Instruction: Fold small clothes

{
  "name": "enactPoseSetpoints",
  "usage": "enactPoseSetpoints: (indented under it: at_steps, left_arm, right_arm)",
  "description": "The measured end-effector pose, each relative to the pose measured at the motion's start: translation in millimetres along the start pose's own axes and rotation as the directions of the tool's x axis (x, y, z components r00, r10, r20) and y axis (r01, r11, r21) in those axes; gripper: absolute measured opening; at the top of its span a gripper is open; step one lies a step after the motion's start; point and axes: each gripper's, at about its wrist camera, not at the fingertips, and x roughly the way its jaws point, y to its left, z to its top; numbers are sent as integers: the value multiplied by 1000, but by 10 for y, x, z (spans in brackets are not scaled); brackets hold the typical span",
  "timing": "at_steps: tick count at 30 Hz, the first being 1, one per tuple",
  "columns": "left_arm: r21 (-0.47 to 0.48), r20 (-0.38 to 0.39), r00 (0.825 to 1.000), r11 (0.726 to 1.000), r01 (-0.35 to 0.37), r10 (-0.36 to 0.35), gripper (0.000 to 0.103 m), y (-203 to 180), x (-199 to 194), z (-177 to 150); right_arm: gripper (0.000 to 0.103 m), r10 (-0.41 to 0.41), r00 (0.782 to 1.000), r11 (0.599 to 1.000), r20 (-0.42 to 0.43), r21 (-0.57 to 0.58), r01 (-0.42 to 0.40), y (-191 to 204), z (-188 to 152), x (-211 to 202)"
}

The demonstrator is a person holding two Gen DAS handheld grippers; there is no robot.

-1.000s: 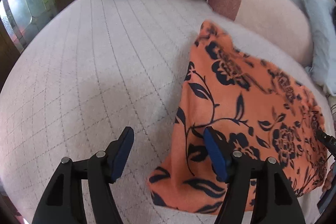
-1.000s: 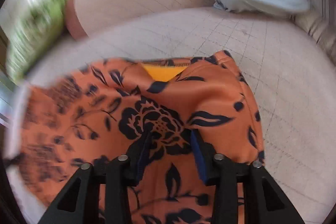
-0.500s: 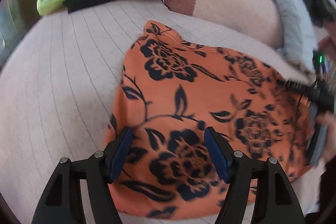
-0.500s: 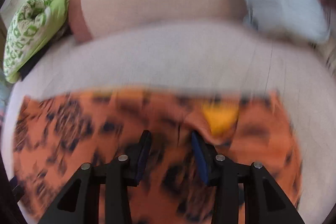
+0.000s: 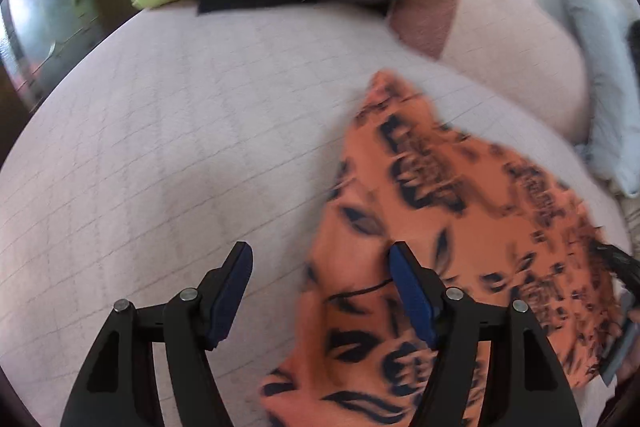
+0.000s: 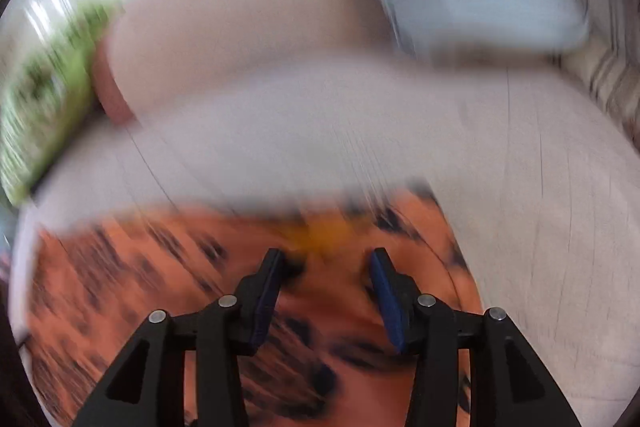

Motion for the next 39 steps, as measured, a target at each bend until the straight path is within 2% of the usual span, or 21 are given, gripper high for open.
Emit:
enactPoseSetpoints:
  at_steps: [2,5,8,10,14,16,17,18,19,20,21,23,25,28,29,31,33,36,39]
  left_arm:
    - [-31,-22,1000,1000,-6,5,85,94,12,-28]
    - [-52,-24,1000,999,0,-1,85,179,-107,-84]
    - [-64,40,999,997,39,-37,85,283,-398,-207]
    - [-62,54,996,996,71,-68,85,317,-500,-192]
    - [-83,-24,998,995,56,-58,83,413,-465,-343]
    - [-49,-73,997,999,17,-20,82,377,-332,-399]
    - [-33,-77,997,999,4,-7,80,371,-288,-435]
    - [-28,-67,998,1000,-1,-1,79,381,-279,-454]
    - [-17,-58,998,1000,-14,13,76,382,-289,-457]
    - [-5,-57,998,1000,-27,26,66,383,-312,-456]
    - [-22,-57,998,1000,-13,11,58,405,-344,-461]
    - [-94,-67,997,995,37,-43,54,470,-411,-452]
    - [-149,-60,997,988,35,-44,54,547,-540,-514]
    - [-232,-27,1000,973,4,-10,63,686,-810,-802]
    - [-259,-22,999,965,27,-34,68,722,-863,-904]
    - [-313,-43,991,944,107,-127,68,760,-876,-1089]
    - [-348,-51,982,925,153,-182,70,726,-826,-1179]
    - [-285,-3,990,949,137,-144,75,571,-808,-1136]
    - [-281,32,985,944,172,-170,76,466,-698,-1053]
  right_arm:
    - [48,0,1000,999,26,44,-1,-25,-50,-218]
    - [50,80,995,990,58,110,-86,-98,-277,-548]
    - [50,118,989,991,93,53,-123,-97,-642,-821]
    - [50,167,978,985,123,29,-171,-39,-902,-982]
    - [50,301,947,951,111,38,-306,247,-1032,-980]
    - [50,328,941,944,79,1,-329,435,-1125,-914]
    - [49,341,940,940,24,0,-342,524,-1163,-774]
    - [42,335,940,942,-60,6,-335,623,-1239,-636]
    - [40,300,949,953,-98,-10,-302,673,-1284,-573]
    - [37,268,961,960,-62,-69,-272,736,-1298,-599]
    - [36,257,965,960,-57,-96,-261,776,-1285,-635]
    - [36,279,959,956,-57,-77,-283,752,-1258,-697]
    - [36,320,946,946,-50,-34,-322,678,-1250,-752]
    - [36,326,945,942,15,-82,-324,711,-1234,-910]
    - [36,335,942,938,32,-105,-330,742,-1235,-971]
    - [36,360,932,927,42,-133,-352,804,-1256,-1040]
    - [36,362,932,924,31,-146,-354,857,-1274,-1047]
    - [36,364,931,919,0,-163,-359,925,-1311,-992]
    - [36,357,934,916,-18,-186,-354,938,-1355,-971]
